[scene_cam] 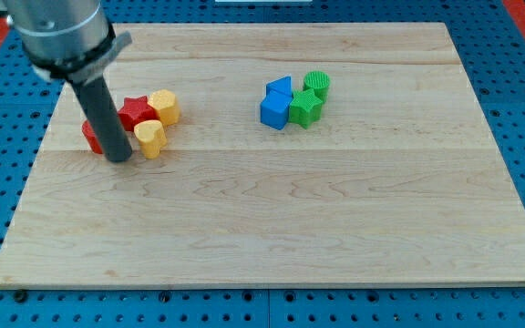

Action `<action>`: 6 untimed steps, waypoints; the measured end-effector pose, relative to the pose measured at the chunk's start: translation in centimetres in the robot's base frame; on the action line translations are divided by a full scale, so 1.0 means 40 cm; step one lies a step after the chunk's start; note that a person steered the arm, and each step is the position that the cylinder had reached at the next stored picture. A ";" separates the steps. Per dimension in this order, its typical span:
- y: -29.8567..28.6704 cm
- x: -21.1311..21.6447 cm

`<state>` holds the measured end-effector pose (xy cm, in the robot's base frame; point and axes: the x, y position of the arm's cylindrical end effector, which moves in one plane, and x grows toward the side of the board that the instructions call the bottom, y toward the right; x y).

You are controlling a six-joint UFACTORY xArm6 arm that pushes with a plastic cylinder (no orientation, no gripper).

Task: Push the red circle closer to the red star

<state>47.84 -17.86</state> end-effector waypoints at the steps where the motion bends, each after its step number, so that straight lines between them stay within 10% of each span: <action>1: -0.118 0.082; 3: -0.212 -0.082; 6: -0.094 -0.060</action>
